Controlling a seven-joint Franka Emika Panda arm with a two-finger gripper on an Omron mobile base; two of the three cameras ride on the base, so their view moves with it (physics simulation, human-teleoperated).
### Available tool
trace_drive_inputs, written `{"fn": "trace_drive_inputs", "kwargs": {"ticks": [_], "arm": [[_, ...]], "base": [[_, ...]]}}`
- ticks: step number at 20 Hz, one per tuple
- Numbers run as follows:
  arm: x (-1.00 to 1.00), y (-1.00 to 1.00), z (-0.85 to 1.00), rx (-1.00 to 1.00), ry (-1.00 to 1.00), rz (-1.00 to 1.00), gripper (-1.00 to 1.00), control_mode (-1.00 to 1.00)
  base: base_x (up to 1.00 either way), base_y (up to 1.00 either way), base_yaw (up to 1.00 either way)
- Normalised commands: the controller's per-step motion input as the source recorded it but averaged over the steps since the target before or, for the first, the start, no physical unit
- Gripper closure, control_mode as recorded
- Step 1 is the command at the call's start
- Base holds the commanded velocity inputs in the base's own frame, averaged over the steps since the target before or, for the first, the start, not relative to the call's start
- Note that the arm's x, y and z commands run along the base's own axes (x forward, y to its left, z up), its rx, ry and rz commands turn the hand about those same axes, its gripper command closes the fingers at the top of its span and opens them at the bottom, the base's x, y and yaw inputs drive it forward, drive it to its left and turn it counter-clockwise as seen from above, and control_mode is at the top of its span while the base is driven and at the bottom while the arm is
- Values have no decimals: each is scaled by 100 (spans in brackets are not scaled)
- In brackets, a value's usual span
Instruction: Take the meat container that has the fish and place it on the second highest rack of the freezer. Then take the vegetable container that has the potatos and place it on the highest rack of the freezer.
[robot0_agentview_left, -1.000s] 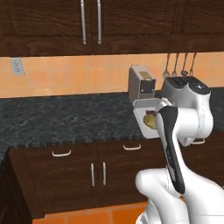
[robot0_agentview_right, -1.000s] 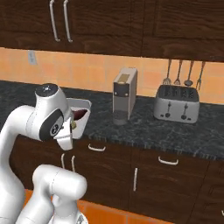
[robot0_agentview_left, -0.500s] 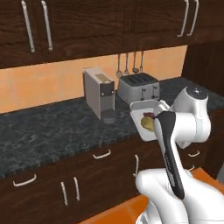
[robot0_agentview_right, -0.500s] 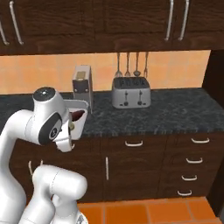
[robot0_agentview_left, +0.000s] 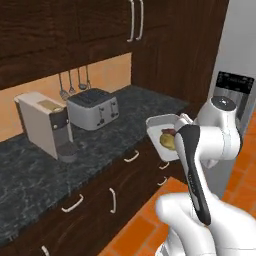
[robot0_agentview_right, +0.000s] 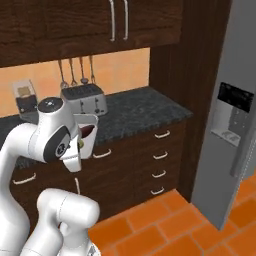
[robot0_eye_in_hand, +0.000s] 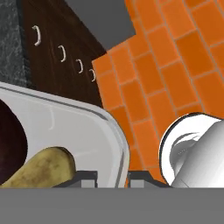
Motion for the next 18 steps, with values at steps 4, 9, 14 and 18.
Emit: {"fn": "trace_drive_inputs", "kwargs": {"ticks": [4, 9, 14, 18], "arm": [[0, 0, 0, 0, 0, 0, 100, 100], [0, 0, 0, 0, 0, 0, 100, 100], [0, 0, 0, 0, 0, 0, 100, 100], [0, 0, 0, 0, 0, 0, 100, 100]], "base": [[42, 0, -75], [41, 0, -76], [44, -5, -76], [47, -18, -75]]}}
